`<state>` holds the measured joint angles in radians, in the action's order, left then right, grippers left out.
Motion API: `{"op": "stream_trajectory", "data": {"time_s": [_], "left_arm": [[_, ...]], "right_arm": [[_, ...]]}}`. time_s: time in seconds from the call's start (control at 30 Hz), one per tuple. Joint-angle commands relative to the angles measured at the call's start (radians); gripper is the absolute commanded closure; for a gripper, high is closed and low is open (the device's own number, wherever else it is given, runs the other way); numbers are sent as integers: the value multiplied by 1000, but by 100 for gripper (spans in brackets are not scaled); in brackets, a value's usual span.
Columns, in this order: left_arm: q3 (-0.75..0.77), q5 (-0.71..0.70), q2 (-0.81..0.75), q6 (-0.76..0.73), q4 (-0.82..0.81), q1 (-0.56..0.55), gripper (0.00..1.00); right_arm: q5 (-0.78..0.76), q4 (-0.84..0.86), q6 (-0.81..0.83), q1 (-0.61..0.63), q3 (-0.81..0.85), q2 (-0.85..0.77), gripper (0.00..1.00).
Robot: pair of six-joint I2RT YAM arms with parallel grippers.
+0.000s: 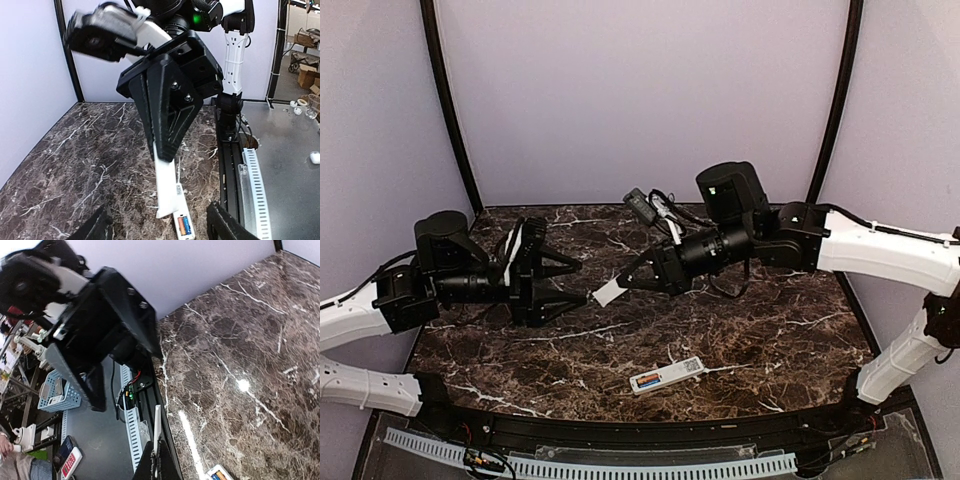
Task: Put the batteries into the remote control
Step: Pass from the left arm to the right, then pass from the right arm to the left
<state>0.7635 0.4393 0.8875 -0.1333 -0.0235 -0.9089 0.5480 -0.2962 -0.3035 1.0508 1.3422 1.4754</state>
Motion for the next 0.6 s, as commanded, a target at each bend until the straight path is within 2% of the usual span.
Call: {"op": "stream_trajectory", "data": {"time_s": [0.0,0.1,0.17,0.4,0.53,0.57], "left_arm": [[46,-192,-8,-199,121,-83,36],[65,-341,34,-279,128,-146,36],[75,-379,71,-297,129,-172,36],[89,-445,195,-330,105,-218,34],[28,-491,174,-313,12,-219,35],[8,-494,167,-312,-53,-219,36]], "right_arm": [[-186,51,-334,-18,-56,1,100],[-204,144,-437,-18,-121,-18,100],[-207,209,-477,-17,-161,-24,100],[-158,289,-505,-18,-214,22,100],[-133,357,-512,-18,-237,19,100],[-125,368,-515,-19,-244,20,100]]}}
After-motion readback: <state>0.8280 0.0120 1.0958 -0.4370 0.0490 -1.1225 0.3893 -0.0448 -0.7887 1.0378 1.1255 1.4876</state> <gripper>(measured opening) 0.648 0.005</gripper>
